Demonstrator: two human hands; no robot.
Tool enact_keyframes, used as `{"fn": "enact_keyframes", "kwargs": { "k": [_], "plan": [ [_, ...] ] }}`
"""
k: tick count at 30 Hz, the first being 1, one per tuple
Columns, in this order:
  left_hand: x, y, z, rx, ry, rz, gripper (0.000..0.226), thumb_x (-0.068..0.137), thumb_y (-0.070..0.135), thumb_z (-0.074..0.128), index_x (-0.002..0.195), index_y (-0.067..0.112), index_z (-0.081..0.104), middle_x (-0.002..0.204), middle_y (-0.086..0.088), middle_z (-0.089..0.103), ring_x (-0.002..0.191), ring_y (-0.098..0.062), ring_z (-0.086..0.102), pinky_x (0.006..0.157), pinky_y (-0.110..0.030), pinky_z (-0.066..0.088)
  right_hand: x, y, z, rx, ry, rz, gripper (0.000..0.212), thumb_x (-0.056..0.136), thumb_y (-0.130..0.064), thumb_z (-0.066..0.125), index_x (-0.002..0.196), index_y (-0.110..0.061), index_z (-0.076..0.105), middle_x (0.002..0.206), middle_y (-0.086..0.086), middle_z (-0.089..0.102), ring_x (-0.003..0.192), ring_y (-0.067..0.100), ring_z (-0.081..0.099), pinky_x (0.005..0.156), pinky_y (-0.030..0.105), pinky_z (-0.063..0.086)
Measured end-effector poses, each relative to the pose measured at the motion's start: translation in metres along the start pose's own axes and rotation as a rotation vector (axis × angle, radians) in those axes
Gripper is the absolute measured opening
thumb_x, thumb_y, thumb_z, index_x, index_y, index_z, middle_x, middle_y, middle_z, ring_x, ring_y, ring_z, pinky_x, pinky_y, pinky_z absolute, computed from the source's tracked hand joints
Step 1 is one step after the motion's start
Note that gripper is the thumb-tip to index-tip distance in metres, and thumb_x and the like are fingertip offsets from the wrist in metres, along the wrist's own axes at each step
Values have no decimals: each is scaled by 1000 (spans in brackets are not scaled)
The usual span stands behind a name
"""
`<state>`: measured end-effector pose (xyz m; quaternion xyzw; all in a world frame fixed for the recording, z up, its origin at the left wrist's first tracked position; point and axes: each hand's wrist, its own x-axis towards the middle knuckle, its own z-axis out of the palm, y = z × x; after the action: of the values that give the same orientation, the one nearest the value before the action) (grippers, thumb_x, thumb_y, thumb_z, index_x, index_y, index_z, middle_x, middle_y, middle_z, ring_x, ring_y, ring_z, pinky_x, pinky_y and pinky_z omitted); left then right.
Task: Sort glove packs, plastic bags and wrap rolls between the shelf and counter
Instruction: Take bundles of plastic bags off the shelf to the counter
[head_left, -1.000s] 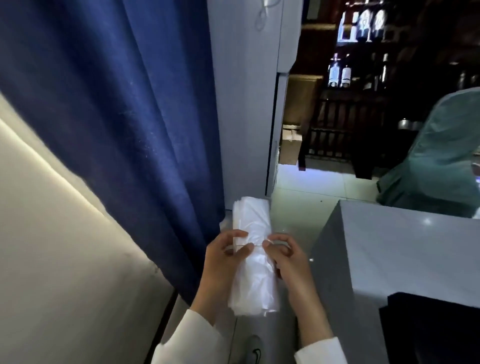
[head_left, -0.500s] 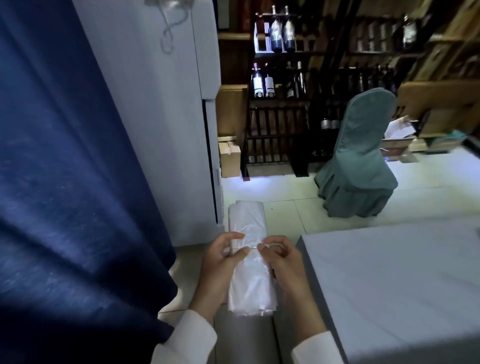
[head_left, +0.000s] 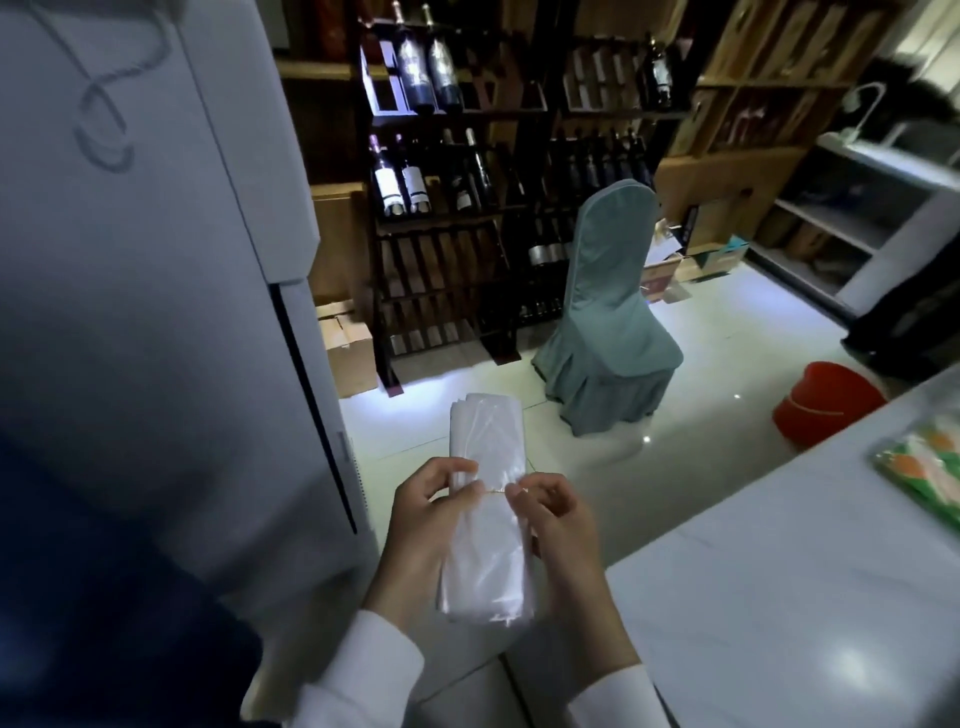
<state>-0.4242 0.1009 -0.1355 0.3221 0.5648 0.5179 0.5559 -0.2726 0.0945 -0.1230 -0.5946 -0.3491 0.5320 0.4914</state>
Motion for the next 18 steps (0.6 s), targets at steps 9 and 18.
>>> {"fn": "enact_keyframes", "kwargs": {
  "k": [9, 18],
  "plan": [
    [111, 32, 56, 38, -166, 3, 63, 74, 20, 89, 123, 50, 63, 117, 0, 75, 100, -19, 75, 85, -40, 63, 108, -24, -8, 218, 145, 69, 13, 86, -13, 83, 93, -10, 72, 78, 4, 75, 64, 13, 68, 56, 25, 55],
    [242, 68, 146, 125, -321, -140, 61, 86, 9, 82, 138, 28, 55, 116, -5, 75, 104, -22, 74, 96, -46, 60, 251, -59, -41, 265, 235, 55, 18, 79, -14, 89, 83, -14, 71, 84, 12, 74, 84, 30, 62, 78, 48, 47]
  ]
}}
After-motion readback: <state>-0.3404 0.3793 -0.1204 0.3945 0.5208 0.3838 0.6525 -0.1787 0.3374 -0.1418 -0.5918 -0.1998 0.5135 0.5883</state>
